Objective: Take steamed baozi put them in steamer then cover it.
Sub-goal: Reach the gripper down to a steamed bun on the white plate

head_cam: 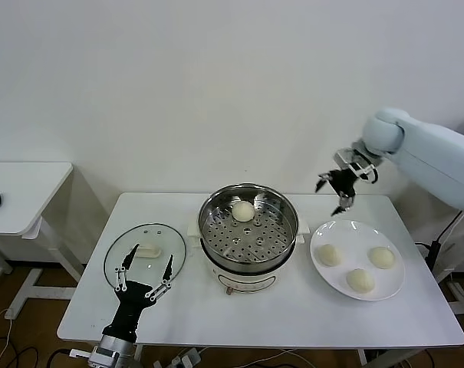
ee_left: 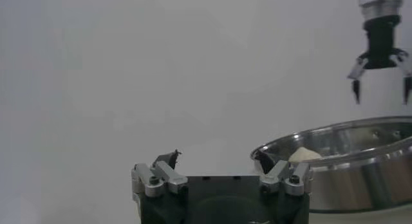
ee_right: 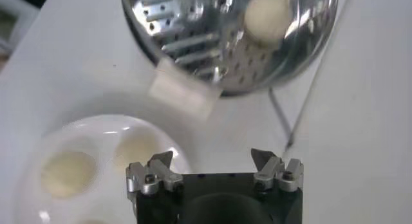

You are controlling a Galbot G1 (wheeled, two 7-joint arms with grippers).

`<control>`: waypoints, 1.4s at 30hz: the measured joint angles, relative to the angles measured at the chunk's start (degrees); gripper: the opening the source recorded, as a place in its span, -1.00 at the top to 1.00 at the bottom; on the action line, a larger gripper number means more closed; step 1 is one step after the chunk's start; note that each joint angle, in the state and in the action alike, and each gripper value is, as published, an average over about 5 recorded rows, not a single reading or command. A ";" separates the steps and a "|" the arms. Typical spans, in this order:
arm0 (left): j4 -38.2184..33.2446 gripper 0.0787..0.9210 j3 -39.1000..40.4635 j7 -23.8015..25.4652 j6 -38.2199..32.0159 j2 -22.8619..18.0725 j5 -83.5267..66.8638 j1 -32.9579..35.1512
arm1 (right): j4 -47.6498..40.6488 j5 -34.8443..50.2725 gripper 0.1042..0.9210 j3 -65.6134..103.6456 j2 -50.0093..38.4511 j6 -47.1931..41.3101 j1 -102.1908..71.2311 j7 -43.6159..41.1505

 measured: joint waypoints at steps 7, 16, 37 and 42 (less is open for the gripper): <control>-0.02 -0.77 -0.32 -0.06 0.00 -0.25 0.09 0.35 | -1.92 0.84 -0.76 1.28 -0.86 -3.25 -5.75 2.50; 0.18 -0.77 -0.51 -0.09 -0.07 -0.38 0.18 0.63 | -5.18 0.35 -0.76 4.53 0.67 -4.94 -12.47 4.02; 0.58 -0.77 -0.82 -0.28 -0.20 -0.36 0.01 0.83 | -11.44 -2.31 -0.68 9.85 3.82 -5.37 -20.18 5.94; 0.57 -0.77 -0.90 -0.31 -0.20 -0.34 -0.06 0.82 | -11.54 -2.34 -0.47 10.67 3.56 -5.45 -20.46 5.75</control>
